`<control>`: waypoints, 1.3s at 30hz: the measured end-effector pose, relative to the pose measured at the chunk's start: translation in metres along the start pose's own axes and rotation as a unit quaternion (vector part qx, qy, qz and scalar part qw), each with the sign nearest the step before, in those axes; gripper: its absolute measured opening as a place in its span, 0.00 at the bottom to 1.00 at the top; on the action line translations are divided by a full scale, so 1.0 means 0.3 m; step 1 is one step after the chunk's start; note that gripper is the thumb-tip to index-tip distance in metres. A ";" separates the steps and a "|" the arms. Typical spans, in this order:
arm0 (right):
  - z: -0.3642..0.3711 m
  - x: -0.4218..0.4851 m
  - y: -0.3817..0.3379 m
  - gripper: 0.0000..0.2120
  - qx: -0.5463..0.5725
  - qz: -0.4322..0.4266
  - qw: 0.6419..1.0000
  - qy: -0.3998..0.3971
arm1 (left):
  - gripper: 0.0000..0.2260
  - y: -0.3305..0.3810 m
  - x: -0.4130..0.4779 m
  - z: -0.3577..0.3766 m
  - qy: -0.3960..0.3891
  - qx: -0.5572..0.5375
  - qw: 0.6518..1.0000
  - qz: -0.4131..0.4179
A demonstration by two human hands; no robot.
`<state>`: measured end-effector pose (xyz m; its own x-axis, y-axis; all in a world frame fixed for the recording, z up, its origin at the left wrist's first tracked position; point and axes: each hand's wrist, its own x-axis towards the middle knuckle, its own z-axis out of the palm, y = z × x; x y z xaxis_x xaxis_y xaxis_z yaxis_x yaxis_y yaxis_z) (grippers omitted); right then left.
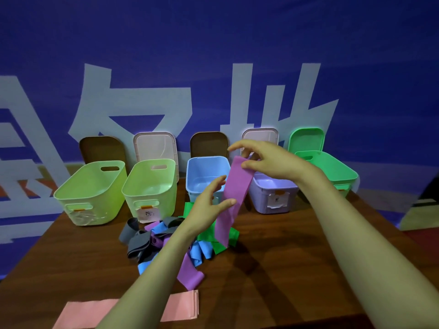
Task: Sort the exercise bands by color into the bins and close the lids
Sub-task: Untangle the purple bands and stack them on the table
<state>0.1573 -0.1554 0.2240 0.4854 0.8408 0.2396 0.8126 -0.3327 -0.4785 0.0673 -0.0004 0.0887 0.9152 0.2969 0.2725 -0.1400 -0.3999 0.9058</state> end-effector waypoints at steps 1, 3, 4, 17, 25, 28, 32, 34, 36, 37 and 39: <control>-0.001 -0.005 0.002 0.16 0.005 -0.002 1.000 0.012 | 0.27 0.003 0.000 0.009 -0.009 -0.009 1.000 -0.004; 0.002 -0.012 0.013 0.13 0.025 -0.009 0.999 0.046 | 0.18 -0.003 -0.004 0.032 -0.031 -0.037 0.999 -0.018; 0.004 -0.014 0.021 0.11 0.029 -0.013 0.997 0.066 | 0.14 -0.013 -0.009 0.046 -0.043 -0.039 0.998 -0.024; 0.045 -0.065 0.211 0.11 0.001 0.109 0.963 0.244 | 0.05 -0.186 -0.102 0.058 -0.021 -0.008 0.988 -0.156; 0.268 -0.265 0.479 0.20 -0.022 0.268 0.947 0.176 | 0.16 -0.265 -0.131 0.111 -0.003 0.050 0.978 -0.201; 0.344 -0.350 0.542 0.19 -0.037 0.318 0.935 0.152 | 0.13 -0.294 -0.149 0.163 -0.054 0.089 0.974 -0.201; 0.429 -0.434 0.599 0.20 -0.040 0.403 0.906 0.122 | 0.12 -0.329 -0.166 0.230 -0.105 0.165 0.960 -0.198; 0.462 -0.470 0.614 0.18 -0.048 0.436 0.892 0.113 | 0.12 -0.344 -0.182 0.259 -0.139 0.199 0.950 -0.194; 0.493 -0.505 0.623 0.17 -0.051 0.453 0.882 0.115 | 0.12 -0.360 -0.202 0.284 -0.158 0.220 0.944 -0.187; 0.507 -0.522 0.626 0.17 -0.049 0.456 0.880 0.120 | 0.12 -0.367 -0.211 0.293 -0.160 0.225 0.944 -0.182; 0.531 -0.554 0.629 0.15 -0.037 0.458 0.878 0.135 | 0.10 -0.370 -0.225 0.303 -0.159 0.236 0.943 -0.171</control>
<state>0.1787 -0.2898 -0.0407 0.9968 0.0770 -0.0214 0.0546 -0.8515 -0.5214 0.0556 -0.0548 -0.0598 0.9539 0.2330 -0.1889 0.2991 -0.6916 0.6574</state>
